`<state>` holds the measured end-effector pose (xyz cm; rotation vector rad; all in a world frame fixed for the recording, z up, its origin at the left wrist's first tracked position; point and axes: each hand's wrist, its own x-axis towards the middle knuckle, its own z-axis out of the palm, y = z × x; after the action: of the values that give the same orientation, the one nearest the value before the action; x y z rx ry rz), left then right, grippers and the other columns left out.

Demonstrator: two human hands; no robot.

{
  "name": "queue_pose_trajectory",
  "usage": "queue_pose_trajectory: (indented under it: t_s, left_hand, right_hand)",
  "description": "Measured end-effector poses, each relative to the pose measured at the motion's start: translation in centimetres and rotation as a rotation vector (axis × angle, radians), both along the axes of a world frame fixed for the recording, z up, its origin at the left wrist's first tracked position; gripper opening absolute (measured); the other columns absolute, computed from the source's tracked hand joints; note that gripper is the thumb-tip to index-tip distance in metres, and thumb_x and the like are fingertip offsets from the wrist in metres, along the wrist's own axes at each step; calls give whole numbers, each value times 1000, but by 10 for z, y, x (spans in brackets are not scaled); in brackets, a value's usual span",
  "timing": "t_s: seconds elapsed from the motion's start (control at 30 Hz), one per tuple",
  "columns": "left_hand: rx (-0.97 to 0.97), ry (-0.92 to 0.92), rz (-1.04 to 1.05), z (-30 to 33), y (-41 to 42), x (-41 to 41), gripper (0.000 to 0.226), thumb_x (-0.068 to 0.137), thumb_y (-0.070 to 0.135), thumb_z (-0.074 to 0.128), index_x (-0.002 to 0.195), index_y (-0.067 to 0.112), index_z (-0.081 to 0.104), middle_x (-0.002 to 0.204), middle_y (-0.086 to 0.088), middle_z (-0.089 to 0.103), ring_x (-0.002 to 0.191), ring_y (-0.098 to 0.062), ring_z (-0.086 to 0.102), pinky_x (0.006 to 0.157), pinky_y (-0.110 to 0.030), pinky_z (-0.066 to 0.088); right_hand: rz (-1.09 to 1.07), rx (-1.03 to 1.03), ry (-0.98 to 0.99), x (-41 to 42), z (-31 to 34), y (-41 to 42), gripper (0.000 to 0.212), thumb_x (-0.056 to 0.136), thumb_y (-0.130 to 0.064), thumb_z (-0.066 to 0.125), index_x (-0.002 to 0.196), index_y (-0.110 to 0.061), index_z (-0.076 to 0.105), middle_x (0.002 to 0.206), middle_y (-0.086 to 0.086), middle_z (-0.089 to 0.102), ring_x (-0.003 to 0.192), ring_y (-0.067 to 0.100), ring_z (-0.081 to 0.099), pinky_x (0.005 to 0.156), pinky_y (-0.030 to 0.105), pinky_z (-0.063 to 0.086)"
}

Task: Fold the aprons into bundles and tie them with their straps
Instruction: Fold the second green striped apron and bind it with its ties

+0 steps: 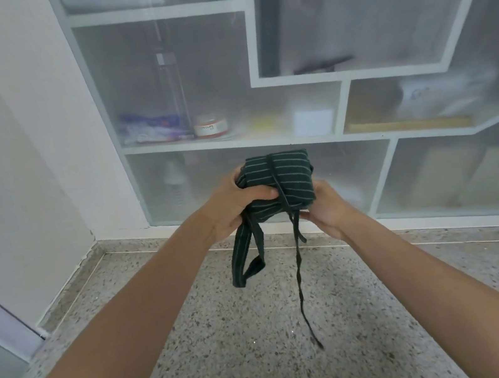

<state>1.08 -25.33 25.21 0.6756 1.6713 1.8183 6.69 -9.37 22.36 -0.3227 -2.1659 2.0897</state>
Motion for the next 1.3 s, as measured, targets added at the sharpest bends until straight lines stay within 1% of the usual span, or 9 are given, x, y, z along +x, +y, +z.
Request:
queue_pose_trajectory:
  t_s: [0.17, 0.37, 0.47, 0.57, 0.7, 0.87, 1.03, 1.2, 1.3]
  left_hand:
    - [85, -87, 138, 1, 2, -6, 56, 74, -1, 67, 127, 7, 51, 120, -16, 63, 110, -31, 61, 97, -43, 48]
    - [74, -89, 272, 0, 2, -15, 57, 75, -2, 69, 128, 5, 49, 116, -15, 65, 101, -26, 65, 77, -30, 55]
    - [77, -65, 313, 0, 2, -17, 56, 75, -3, 69, 127, 5, 50, 114, -14, 65, 97, -24, 66, 73, -28, 55]
    - [68, -25, 331, -2, 2, -19, 57, 74, -4, 70, 126, 5, 50, 113, -12, 66, 99, -24, 66, 79, -31, 55]
    - [41, 60, 369, -3, 3, -20, 56, 73, -4, 72, 123, 8, 50, 114, -11, 66, 103, -25, 65, 89, -37, 53]
    - [7, 210, 411, -1, 8, -17, 45, 72, -2, 74, 107, 18, 54, 102, -1, 67, 98, -18, 65, 86, -31, 54]
    - [-64, 310, 425, -2, 11, -20, 50, 70, 2, 77, 108, 21, 51, 106, 0, 66, 101, -17, 63, 92, -37, 52]
    - [-116, 384, 412, -5, 12, -21, 51, 69, 5, 78, 108, 22, 50, 107, 0, 66, 102, -17, 63, 94, -40, 51]
    - [-141, 398, 398, -8, 12, -23, 51, 69, 6, 78, 110, 21, 50, 106, 2, 66, 100, -15, 63, 93, -38, 51]
  right_hand:
    - [14, 16, 20, 3, -3, -4, 8, 87, -4, 61, 85, -9, 67, 87, 7, 65, 81, 17, 56, 73, 26, 47]
    - [80, -107, -11, 7, -10, -1, 24, 99, -13, 42, 103, -11, 65, 92, 7, 70, 85, 18, 65, 82, 30, 51]
    - [110, -109, -21, 10, -10, 0, 23, 98, -15, 45, 102, -11, 66, 83, 4, 70, 78, 15, 63, 80, 28, 50]
    - [91, -50, -13, 13, -12, 0, 16, 95, -12, 51, 95, -7, 67, 68, 0, 61, 64, 13, 59, 79, 30, 50]
    - [38, 161, -14, 15, -10, -1, 19, 96, -9, 50, 95, -5, 69, 64, 1, 55, 55, 12, 50, 61, 20, 48]
    - [113, 594, 6, 14, 0, -8, 22, 96, -12, 50, 108, -8, 69, 69, -2, 59, 59, 9, 50, 59, 18, 50]
    - [142, 822, 36, 20, 10, -8, 26, 97, -20, 50, 109, -7, 69, 80, 2, 64, 82, 28, 62, 78, 39, 54]
    - [142, 888, 56, 21, 13, -4, 25, 96, -22, 52, 103, -8, 71, 79, 0, 63, 62, 7, 53, 62, 18, 45]
    - [145, 916, 76, 22, 17, -3, 22, 95, -22, 55, 93, -7, 71, 73, -4, 60, 60, 4, 49, 55, 13, 39]
